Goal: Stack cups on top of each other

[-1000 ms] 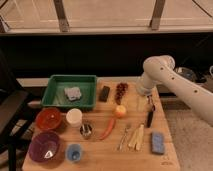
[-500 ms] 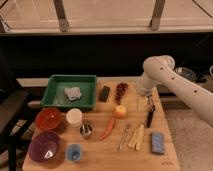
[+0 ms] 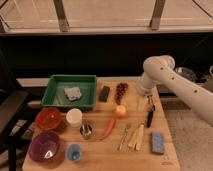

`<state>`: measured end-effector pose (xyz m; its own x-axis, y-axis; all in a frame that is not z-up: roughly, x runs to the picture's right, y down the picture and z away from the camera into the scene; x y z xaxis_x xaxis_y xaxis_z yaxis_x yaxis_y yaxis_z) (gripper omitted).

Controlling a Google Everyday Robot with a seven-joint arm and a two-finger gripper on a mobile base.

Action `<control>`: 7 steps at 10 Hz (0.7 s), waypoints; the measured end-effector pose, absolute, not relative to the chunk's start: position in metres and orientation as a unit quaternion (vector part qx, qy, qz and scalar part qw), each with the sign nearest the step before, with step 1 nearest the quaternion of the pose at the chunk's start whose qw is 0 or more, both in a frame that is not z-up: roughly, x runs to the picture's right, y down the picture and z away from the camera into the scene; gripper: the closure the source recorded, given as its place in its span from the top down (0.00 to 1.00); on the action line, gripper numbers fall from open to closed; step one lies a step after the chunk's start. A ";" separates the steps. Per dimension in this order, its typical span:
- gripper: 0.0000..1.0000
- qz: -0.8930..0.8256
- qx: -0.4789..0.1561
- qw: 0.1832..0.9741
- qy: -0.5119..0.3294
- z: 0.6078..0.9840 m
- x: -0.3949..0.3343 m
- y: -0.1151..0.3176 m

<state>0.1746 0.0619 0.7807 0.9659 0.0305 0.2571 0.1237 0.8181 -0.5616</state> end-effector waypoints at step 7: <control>0.80 -0.293 -0.279 0.898 -0.173 0.740 0.075 0.101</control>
<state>0.0745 0.1014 0.7395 0.7676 -0.4301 0.4752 0.6237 0.6717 -0.3996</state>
